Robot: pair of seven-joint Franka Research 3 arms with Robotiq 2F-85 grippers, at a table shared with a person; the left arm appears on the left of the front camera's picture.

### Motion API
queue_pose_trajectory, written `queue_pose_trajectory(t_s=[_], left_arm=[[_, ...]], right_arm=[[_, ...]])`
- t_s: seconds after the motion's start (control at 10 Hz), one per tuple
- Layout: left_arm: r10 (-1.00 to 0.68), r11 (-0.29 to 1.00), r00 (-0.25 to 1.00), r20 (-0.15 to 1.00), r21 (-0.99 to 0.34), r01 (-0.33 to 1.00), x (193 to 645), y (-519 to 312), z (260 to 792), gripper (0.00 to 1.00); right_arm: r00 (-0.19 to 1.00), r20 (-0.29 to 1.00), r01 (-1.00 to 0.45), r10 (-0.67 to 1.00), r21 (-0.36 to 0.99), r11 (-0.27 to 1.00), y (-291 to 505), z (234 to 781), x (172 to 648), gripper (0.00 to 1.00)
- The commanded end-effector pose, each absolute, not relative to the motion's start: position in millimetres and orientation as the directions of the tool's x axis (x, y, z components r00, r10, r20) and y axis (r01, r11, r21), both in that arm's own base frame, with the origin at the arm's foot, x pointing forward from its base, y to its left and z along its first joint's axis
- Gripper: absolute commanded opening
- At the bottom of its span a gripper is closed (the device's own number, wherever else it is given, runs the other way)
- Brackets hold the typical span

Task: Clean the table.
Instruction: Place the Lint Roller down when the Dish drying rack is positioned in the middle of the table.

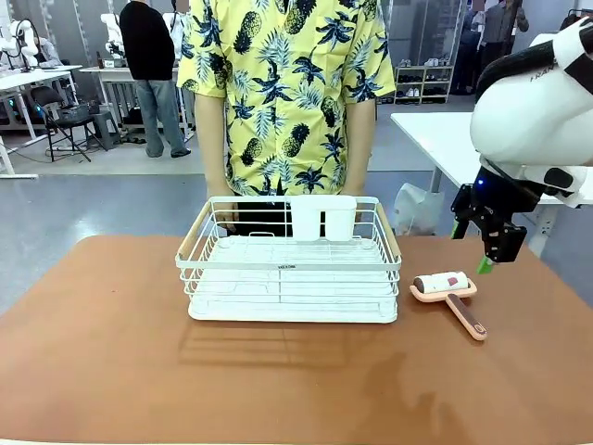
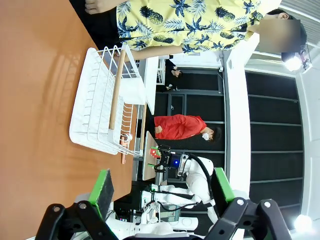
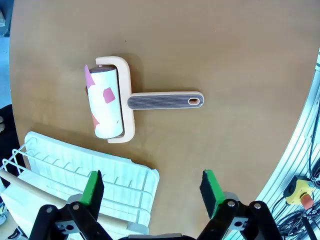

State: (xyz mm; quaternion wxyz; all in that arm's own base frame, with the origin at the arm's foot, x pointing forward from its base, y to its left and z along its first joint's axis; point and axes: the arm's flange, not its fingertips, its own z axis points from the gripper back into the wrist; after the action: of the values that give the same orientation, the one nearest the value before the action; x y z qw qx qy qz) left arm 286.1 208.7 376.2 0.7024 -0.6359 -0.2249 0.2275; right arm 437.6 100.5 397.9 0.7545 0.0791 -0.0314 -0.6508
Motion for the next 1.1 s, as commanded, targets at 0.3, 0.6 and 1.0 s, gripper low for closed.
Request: queue_pose_trajectory(t_s=[0.3, 0.6, 1.0], left_arm=[[0.594, 0.097, 0.803, 0.048, -0.995, -0.012, 281.9, 210.6, 377.4, 1.00], [0.594, 0.097, 0.803, 0.048, -0.995, -0.012, 281.9, 210.6, 377.4, 1.00], [0.594, 0.097, 0.803, 0.048, -0.995, -0.012, 281.9, 210.6, 377.4, 1.00]], right_arm=[[0.154, -0.055, 0.977, -0.987, 0.156, 0.144, 101.3, 393.8, 435.8, 1.00], [0.154, -0.055, 0.977, -0.987, 0.156, 0.144, 101.3, 393.8, 435.8, 1.00], [0.154, -0.055, 0.977, -0.987, 0.156, 0.144, 101.3, 393.8, 435.8, 1.00]])
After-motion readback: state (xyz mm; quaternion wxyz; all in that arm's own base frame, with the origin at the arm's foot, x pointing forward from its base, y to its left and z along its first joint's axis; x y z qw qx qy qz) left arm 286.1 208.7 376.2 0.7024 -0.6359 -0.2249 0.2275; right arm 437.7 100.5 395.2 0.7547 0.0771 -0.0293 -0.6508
